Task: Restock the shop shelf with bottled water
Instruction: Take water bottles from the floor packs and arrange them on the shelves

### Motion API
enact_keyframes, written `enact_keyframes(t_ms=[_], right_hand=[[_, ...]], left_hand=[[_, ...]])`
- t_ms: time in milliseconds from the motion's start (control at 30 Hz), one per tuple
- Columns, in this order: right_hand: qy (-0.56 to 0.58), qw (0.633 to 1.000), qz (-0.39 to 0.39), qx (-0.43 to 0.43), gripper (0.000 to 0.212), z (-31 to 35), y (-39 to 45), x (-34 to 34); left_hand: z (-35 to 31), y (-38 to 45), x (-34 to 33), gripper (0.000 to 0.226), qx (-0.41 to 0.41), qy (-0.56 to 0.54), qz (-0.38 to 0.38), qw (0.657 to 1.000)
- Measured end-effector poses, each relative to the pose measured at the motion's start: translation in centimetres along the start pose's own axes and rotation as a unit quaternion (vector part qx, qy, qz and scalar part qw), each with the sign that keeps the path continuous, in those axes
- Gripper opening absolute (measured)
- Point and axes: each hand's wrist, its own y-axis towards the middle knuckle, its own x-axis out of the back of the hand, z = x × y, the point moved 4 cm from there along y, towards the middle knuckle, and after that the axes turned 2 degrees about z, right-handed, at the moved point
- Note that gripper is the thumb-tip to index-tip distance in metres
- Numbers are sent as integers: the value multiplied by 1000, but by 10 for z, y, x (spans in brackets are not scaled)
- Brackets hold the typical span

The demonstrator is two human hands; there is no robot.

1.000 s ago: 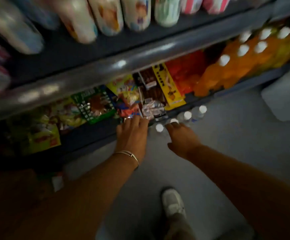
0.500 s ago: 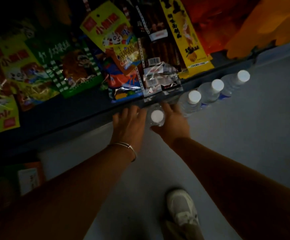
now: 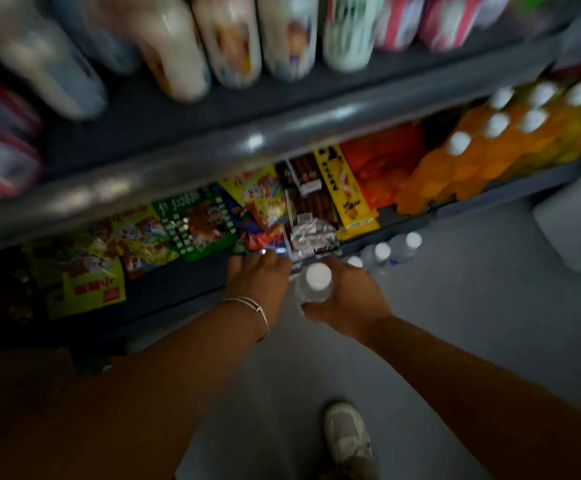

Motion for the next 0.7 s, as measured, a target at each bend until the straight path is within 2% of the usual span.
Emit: enact_keyframes(t_ms=[167, 300, 433, 533, 700], right_hand=[[1, 999, -11, 53, 47, 97, -66, 109], [-40, 988, -42, 144, 41, 191, -125, 209], [-55, 981, -45, 179, 38, 281, -179, 308], [-29, 975, -68, 211, 37, 349, -224, 381], [-8, 966, -90, 241, 16, 450, -290, 477]], left_hand=[[-1, -82, 126, 55, -21, 21, -17, 999], [2, -155, 232, 51, -36, 44, -53, 997], [12, -226, 343, 57, -42, -10, -85, 995], [26, -278, 425, 46, -61, -85, -105, 989], [42, -373, 548, 42, -75, -49, -164, 982]])
